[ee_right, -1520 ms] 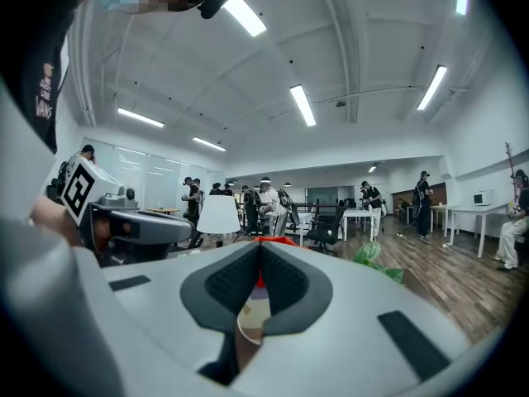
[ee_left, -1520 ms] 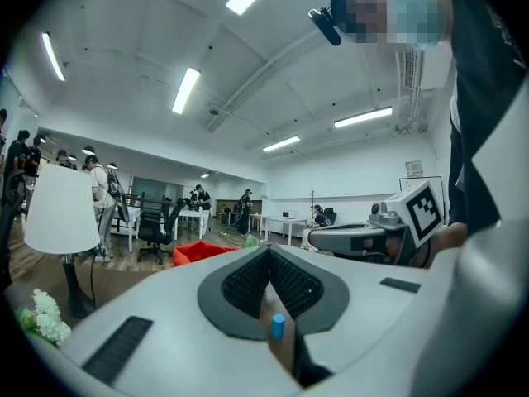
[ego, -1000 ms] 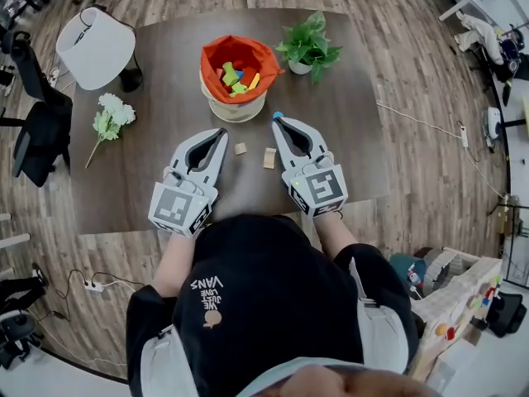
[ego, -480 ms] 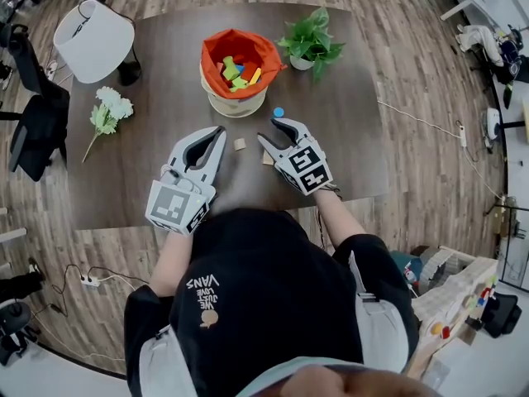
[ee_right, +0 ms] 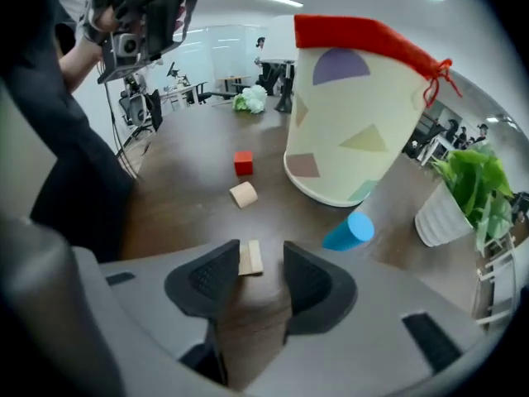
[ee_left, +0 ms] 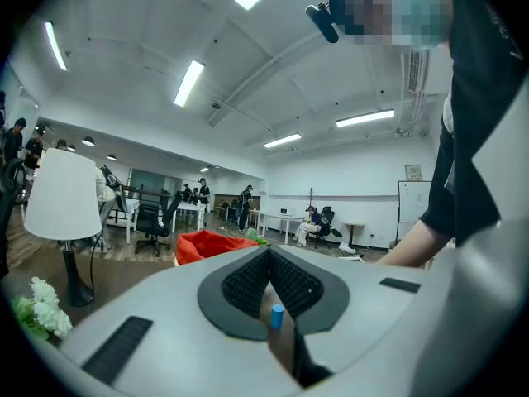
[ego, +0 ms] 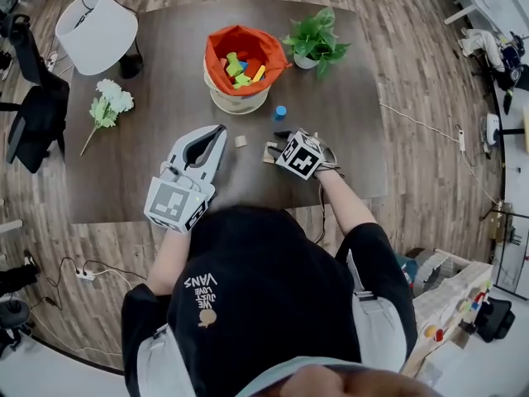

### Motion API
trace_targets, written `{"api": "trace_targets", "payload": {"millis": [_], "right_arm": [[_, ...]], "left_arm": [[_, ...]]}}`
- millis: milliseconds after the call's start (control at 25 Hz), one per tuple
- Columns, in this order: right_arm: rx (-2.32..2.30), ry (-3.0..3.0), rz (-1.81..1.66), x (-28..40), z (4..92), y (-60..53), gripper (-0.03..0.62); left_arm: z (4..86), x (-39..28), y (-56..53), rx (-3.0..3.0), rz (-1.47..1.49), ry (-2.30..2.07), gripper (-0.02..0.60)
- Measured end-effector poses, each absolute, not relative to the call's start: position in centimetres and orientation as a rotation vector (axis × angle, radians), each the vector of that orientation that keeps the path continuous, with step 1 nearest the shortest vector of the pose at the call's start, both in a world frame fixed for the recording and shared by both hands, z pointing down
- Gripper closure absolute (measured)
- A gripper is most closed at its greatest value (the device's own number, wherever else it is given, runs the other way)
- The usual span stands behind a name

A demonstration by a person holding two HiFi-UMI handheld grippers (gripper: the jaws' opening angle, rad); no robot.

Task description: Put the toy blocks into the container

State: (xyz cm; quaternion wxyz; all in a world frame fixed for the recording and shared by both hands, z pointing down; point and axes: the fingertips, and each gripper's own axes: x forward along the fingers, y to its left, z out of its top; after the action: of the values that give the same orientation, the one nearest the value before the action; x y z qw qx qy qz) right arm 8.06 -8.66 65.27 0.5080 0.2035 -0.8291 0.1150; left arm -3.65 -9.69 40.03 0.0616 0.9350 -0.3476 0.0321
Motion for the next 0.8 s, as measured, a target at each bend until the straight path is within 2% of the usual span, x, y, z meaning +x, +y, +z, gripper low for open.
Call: {"api": "trace_targets", "payload": {"millis": [480,600,800], "right_arm": [[0.231,-1.899,0.226,7.2,67.9,-8.0,0.419],[0.221,-1.908,0.231,6.7,67.8,-8.1,0.473],[0.210,-1.923,0.271,6.7,67.8,-8.1,0.496]], "left_arm": [[40.2,-3.9,-9.6,2.821,0.098,-1.056,0.571],[40.2,-4.2,-9.7,2.813,0.094,-1.071,0.571],[40.3,-4.3,-9.6,2.807,0.092,-1.079,0.571]]}}
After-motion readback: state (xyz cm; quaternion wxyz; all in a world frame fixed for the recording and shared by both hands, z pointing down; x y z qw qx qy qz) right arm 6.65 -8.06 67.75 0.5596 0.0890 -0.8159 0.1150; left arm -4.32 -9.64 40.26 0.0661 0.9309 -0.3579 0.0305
